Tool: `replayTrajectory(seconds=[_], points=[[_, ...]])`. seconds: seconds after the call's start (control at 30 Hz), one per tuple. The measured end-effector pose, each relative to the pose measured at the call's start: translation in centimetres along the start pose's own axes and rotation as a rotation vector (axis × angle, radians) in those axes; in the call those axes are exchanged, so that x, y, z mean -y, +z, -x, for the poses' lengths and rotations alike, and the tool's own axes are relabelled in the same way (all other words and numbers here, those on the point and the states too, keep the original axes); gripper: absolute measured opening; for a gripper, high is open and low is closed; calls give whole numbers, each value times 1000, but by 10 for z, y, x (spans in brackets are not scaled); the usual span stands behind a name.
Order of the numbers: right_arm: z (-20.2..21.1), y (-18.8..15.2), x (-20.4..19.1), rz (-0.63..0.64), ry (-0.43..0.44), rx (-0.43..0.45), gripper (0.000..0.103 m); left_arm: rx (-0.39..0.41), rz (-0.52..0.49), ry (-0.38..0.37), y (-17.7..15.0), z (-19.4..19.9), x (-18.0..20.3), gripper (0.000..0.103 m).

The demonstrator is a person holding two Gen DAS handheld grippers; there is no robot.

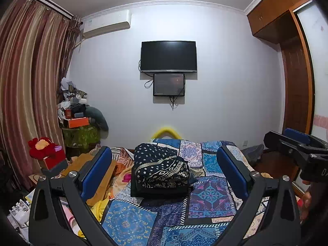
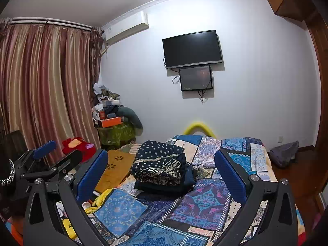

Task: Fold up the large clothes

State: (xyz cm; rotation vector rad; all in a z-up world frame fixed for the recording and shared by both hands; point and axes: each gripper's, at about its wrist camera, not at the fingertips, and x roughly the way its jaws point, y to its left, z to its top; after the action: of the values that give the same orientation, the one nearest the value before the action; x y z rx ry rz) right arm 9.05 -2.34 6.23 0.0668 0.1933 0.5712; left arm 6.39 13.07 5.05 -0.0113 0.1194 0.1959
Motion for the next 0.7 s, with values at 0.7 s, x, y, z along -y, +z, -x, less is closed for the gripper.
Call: replayTrajectory(seconds=[0.7], points=[[-4, 0, 1, 11, -24, -17, 103, -59, 82, -67, -5, -17, -7, 102]])
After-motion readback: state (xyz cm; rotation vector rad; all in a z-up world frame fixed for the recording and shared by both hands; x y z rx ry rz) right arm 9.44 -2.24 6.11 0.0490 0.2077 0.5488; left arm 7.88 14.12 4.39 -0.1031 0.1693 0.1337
